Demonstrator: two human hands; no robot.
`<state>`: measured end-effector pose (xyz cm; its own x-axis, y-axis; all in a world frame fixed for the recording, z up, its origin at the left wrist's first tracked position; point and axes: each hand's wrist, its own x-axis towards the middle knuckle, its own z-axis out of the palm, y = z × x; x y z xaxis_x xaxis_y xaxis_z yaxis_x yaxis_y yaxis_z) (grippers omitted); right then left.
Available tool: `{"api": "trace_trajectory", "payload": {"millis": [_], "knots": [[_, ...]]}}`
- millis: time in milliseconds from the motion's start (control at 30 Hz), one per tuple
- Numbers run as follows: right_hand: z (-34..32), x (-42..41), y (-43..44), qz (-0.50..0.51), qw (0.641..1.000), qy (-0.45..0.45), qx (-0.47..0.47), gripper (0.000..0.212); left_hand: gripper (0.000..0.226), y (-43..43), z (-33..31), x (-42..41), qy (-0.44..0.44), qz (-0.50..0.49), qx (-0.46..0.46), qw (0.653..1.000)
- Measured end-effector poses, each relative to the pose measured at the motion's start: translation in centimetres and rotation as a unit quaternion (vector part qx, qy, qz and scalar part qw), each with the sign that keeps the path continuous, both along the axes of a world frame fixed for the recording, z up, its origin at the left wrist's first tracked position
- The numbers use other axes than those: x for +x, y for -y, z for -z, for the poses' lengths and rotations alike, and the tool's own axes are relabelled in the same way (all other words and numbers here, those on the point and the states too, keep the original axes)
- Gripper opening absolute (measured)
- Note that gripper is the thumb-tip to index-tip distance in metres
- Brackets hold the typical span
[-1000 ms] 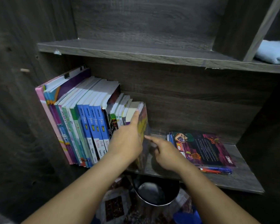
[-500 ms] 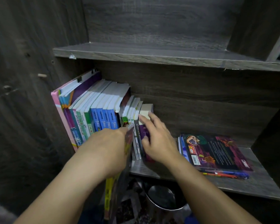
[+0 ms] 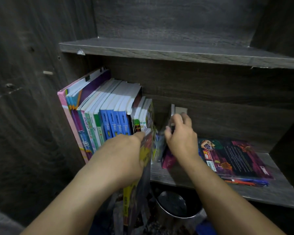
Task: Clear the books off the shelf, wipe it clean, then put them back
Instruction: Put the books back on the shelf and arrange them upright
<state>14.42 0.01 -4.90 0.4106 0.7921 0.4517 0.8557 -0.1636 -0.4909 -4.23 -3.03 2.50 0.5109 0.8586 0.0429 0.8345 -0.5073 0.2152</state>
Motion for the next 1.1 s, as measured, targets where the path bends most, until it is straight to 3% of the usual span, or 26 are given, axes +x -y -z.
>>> {"api": "trace_trajectory", "payload": {"millis": [100, 233, 567, 667, 733, 800, 900, 1100], "knots": [[0.2, 1.2, 0.4, -0.002, 1.0, -0.015, 0.026, 0.018, 0.068, -0.4, 0.3, 0.7, 0.029, -0.008, 0.043, 0.999], [0.0, 1.8, 1.1, -0.008, 1.0, -0.019, 0.007, 0.042, 0.069, -1.1, 1.0, 2.4, 0.066, -0.021, 0.089, 0.994], [-0.4, 2.7, 1.9, -0.051, 0.998, -0.028, -0.033, 0.037, 0.062, -3.7, 3.6, 6.0, 0.158, -0.087, 0.211, 0.961], [-0.3, 2.8, 1.8, -0.069, 0.996, -0.028, -0.043, 0.039, 0.057, -4.3, 4.4, 6.1, 0.191, -0.085, 0.194, 0.959], [-0.2, 3.0, 1.9, -0.104, 0.993, -0.01, -0.047, 0.045, 0.059, -4.4, 5.3, 6.5, 0.149, -0.057, 0.171, 0.972], [0.1, 3.0, 2.2, -0.141, 0.989, -0.007, -0.05, 0.056, 0.079, -4.4, 5.8, 6.6, 0.064, -0.044, 0.161, 0.984], [1.0, 2.9, 2.6, -0.179, 0.982, -0.036, -0.045, 0.075, 0.108, -4.5, 5.7, 6.0, -0.04, -0.052, 0.212, 0.975], [1.9, 2.5, 2.4, -0.195, 0.964, -0.159, -0.083, 0.095, 0.096, -4.8, 6.8, 6.5, -0.108, -0.136, 0.255, 0.951]]}}
